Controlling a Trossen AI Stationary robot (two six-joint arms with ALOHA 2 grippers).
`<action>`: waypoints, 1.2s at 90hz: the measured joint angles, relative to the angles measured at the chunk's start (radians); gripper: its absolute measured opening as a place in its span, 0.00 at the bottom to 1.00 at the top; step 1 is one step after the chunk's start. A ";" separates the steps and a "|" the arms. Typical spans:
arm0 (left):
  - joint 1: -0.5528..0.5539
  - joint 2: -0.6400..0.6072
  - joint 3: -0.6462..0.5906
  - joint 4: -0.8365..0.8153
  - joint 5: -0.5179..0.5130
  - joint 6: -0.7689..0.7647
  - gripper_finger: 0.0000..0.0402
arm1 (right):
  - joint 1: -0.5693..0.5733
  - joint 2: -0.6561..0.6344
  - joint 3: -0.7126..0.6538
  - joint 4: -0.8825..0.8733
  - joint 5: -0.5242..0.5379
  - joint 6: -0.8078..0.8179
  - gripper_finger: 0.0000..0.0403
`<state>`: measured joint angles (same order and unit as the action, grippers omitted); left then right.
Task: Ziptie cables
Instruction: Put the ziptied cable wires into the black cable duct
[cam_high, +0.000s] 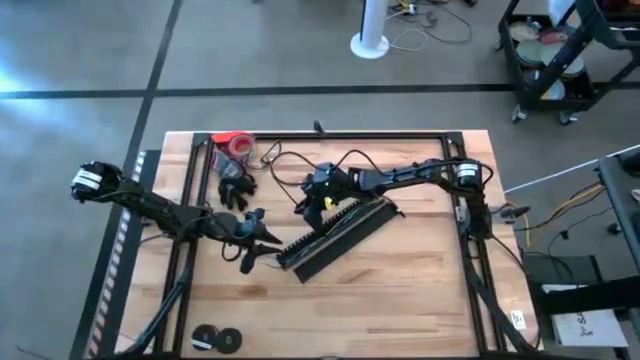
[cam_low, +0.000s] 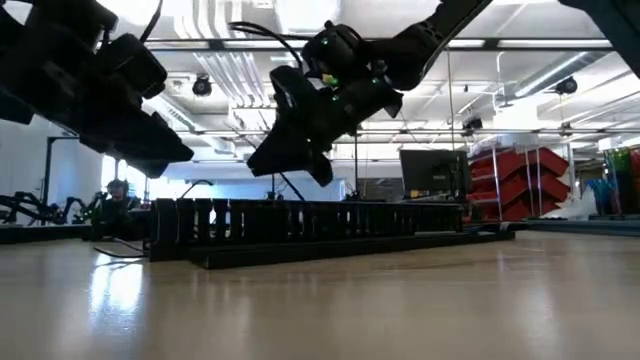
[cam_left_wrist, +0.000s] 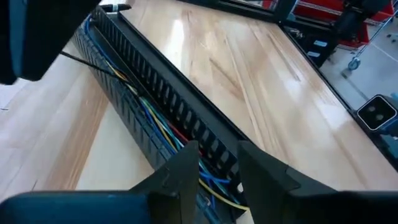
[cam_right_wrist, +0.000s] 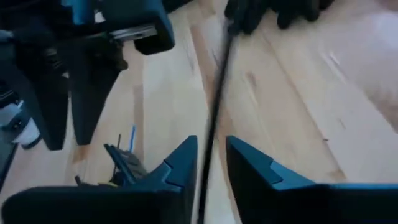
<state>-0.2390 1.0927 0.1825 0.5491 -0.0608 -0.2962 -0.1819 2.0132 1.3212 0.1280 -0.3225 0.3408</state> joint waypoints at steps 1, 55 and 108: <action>0.000 0.000 0.000 0.000 0.000 0.000 0.25 | 0.000 0.000 0.000 0.001 0.000 0.001 0.21; 0.000 0.000 0.000 0.000 0.001 -0.003 0.25 | -0.017 -0.001 0.000 0.012 0.007 0.032 0.02; 0.000 0.000 0.000 -0.001 0.001 -0.004 0.25 | -0.032 -0.012 -0.001 0.007 -0.026 0.052 0.05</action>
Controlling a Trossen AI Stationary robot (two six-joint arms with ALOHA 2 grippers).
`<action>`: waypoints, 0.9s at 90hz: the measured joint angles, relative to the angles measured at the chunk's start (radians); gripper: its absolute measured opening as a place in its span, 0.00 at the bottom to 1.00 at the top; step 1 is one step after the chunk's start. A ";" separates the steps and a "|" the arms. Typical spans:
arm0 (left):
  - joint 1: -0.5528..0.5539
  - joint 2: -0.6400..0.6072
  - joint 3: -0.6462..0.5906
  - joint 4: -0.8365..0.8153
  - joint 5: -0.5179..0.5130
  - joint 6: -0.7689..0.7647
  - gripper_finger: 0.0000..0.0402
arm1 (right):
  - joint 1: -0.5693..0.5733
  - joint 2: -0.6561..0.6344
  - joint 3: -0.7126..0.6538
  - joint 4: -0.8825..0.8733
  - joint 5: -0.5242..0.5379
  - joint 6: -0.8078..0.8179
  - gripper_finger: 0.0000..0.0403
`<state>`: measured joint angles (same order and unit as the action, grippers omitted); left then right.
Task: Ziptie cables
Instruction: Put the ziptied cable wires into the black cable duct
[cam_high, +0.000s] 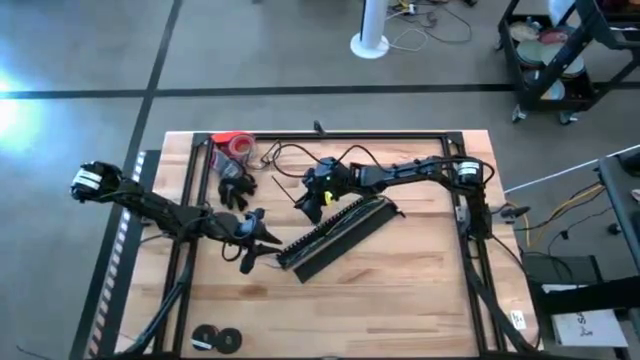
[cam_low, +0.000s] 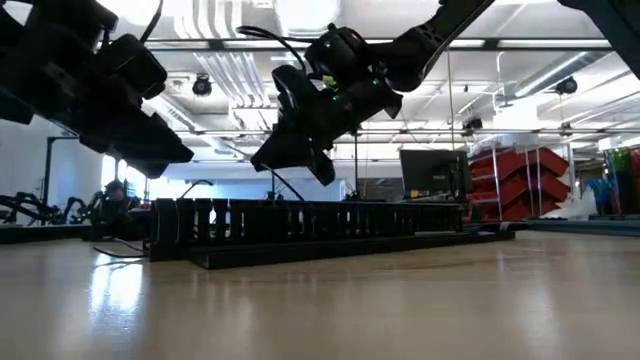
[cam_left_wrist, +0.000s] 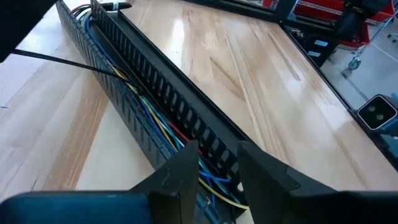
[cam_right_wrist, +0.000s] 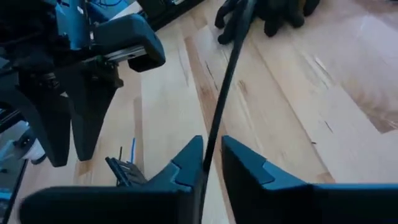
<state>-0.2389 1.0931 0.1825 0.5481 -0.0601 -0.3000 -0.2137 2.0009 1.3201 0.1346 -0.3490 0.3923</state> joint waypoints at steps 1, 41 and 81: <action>0.000 0.000 0.000 0.000 0.000 0.000 0.25 | -0.001 -0.001 0.000 0.000 0.000 0.000 0.04; 0.000 0.000 0.000 0.003 -0.001 0.000 0.25 | 0.055 -0.099 0.022 -0.253 0.129 -0.020 0.00; 0.000 0.001 0.000 0.024 -0.007 0.037 0.25 | 0.253 -0.099 0.028 -0.447 0.293 0.219 0.00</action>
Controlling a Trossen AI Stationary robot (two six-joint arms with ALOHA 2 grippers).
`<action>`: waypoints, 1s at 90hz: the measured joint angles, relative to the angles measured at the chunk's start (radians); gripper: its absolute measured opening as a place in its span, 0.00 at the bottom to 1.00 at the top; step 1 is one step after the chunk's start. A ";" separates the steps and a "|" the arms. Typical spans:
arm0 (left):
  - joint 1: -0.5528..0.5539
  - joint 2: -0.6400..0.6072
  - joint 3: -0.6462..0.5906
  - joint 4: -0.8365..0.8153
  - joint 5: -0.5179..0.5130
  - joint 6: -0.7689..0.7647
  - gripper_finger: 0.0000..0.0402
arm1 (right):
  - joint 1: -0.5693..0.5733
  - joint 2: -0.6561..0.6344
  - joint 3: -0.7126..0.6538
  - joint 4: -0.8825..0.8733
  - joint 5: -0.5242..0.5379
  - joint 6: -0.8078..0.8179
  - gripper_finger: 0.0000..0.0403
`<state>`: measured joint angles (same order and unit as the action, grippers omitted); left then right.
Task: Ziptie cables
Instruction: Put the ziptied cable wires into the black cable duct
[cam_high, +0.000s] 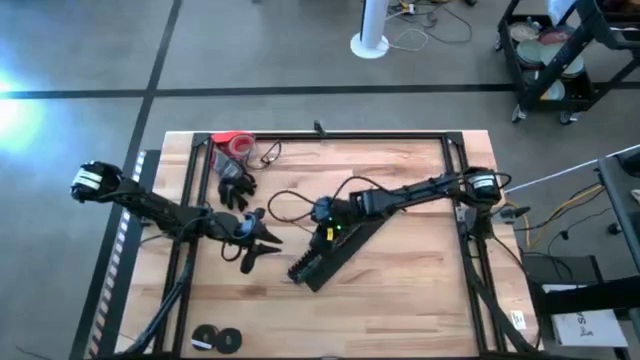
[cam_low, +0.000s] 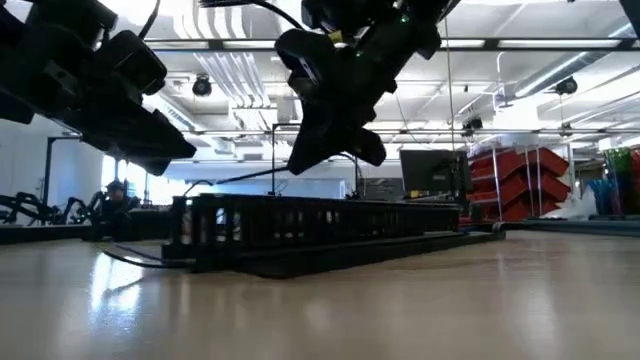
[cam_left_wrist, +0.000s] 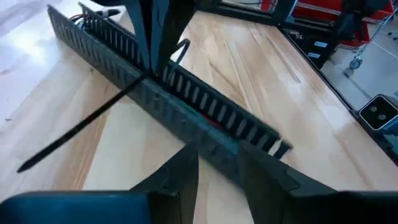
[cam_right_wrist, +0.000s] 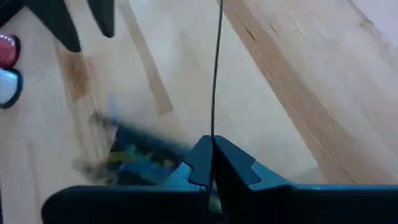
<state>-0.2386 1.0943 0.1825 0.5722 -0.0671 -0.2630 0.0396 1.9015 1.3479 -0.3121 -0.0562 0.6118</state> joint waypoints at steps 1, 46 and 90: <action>0.000 0.000 0.000 0.002 0.000 0.000 0.25 | 0.002 0.000 0.000 -0.002 0.003 0.002 0.00; -0.068 0.081 0.019 0.165 -0.013 0.058 0.25 | 0.074 -0.034 0.000 -0.077 0.240 -0.048 0.00; -0.251 0.631 0.537 -0.146 -0.206 -0.132 0.49 | 0.014 -0.034 -0.001 -0.094 0.240 -0.073 0.00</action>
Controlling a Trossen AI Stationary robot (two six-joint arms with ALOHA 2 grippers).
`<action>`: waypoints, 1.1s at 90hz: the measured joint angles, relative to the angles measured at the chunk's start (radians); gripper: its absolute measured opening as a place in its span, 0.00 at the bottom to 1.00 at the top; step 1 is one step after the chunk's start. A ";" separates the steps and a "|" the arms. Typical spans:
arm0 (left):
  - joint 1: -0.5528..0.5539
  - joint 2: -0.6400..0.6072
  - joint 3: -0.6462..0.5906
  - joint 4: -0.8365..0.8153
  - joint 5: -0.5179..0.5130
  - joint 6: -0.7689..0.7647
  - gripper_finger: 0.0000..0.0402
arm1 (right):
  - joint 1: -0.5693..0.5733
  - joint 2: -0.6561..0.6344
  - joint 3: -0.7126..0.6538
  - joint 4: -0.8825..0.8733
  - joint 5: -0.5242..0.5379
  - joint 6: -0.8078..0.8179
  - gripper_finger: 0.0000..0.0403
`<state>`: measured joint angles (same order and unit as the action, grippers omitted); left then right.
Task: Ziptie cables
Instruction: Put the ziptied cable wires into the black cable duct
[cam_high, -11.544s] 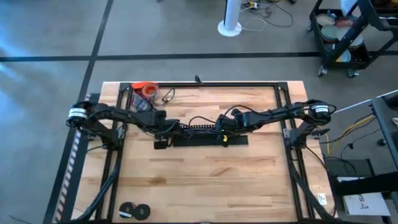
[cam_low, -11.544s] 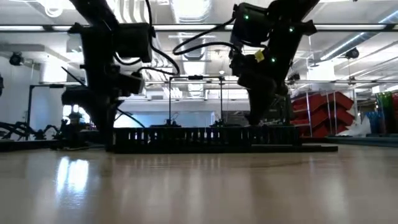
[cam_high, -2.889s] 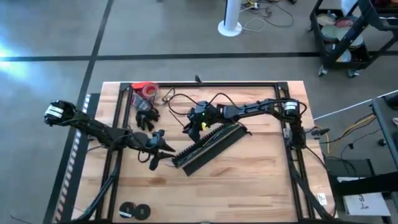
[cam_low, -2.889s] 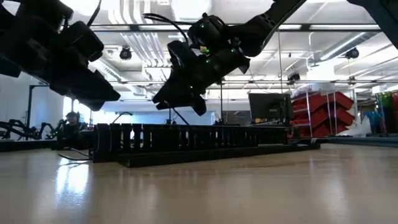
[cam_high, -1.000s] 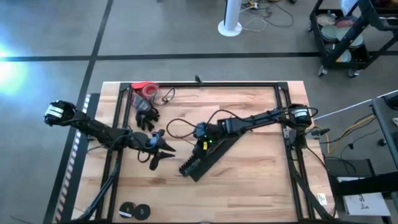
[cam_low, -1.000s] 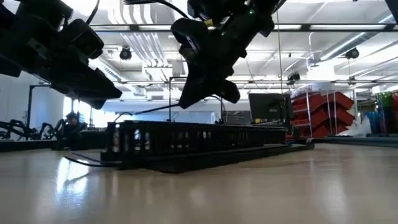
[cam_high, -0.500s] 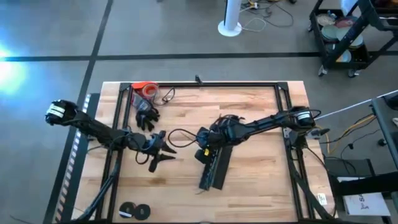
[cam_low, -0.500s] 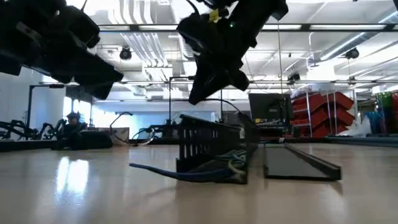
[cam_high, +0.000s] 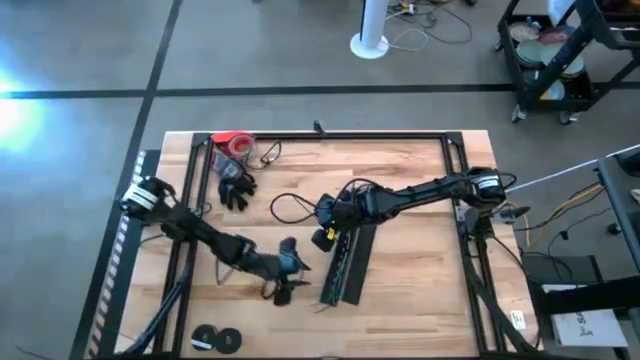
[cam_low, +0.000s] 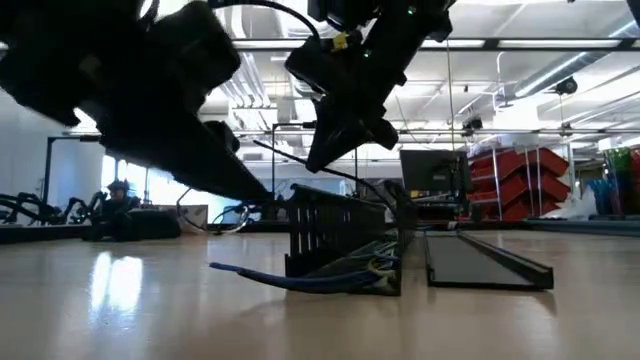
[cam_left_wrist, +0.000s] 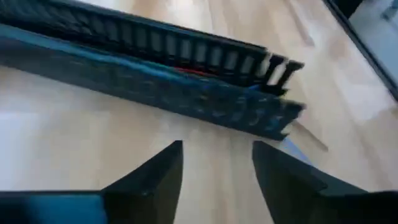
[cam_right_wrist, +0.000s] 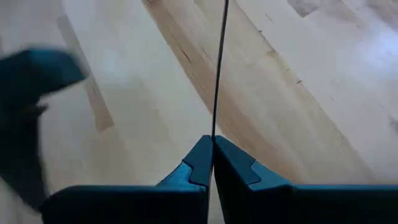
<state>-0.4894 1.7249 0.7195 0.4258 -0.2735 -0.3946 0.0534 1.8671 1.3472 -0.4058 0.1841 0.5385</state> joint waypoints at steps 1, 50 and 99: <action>-0.006 0.007 0.009 0.000 -0.006 -0.007 0.49 | 0.000 0.000 0.000 -0.001 0.000 0.000 0.00; -0.211 0.253 0.409 -0.365 -0.487 -0.177 0.44 | 0.004 0.000 -0.002 -0.008 -0.008 -0.017 0.00; -0.057 0.241 0.385 -0.547 -0.332 -0.398 0.47 | 0.008 -0.010 0.001 -0.007 -0.008 -0.028 0.00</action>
<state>-0.5463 1.9657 1.1047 -0.1210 -0.6055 -0.7927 0.0611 1.8576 1.3483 -0.4127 0.1761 0.5109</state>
